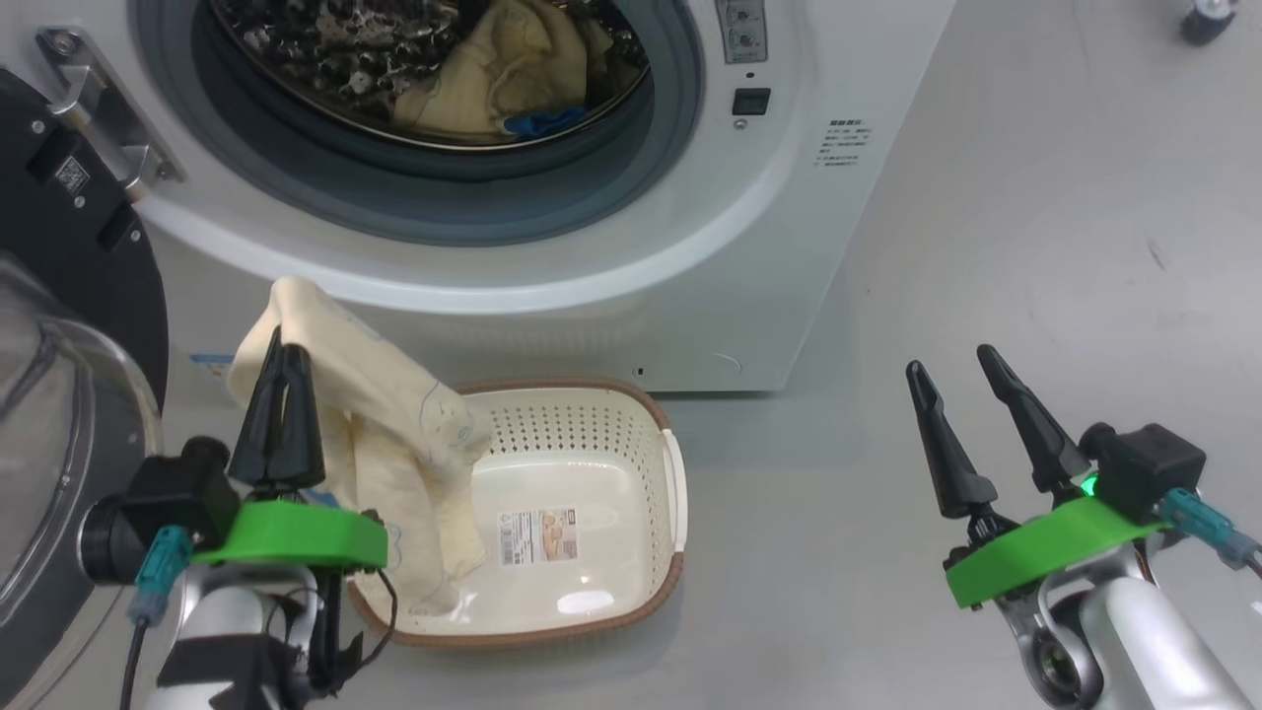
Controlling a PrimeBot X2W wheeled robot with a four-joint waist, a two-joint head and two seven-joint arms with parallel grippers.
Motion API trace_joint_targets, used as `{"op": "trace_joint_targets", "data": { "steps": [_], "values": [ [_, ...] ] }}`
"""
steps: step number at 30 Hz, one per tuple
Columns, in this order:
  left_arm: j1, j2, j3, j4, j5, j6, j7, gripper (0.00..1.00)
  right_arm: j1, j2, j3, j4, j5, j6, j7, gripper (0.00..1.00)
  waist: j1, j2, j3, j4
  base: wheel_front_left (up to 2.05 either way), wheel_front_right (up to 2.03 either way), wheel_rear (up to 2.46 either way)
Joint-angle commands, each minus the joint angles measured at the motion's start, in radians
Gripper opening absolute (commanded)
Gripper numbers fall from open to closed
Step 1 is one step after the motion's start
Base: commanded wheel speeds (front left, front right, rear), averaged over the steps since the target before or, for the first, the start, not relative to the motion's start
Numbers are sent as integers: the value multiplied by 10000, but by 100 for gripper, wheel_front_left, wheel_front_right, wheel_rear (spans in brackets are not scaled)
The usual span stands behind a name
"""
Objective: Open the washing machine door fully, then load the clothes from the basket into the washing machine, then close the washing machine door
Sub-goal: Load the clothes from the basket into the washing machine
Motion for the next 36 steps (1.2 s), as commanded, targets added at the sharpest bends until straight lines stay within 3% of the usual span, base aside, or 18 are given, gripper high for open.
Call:
{"op": "trace_joint_targets", "data": {
  "steps": [1,16,36],
  "values": [
    [-76,324,412,-458,157,80,-110,0,4,-167,83,-306,-28,-29,-67,100,1,-1,-205,-43,0,0,0],
    [1806,665,703,-1207,210,647,-25,0,1082,-244,-247,-434,-27,-29,-67,100,1,-1,-1385,-157,0,0,0],
    [2349,589,620,-1494,-70,815,33,0,1170,-259,-262,-525,3,-29,-67,100,1,-1,-1035,-157,0,0,0]
  ]
}}
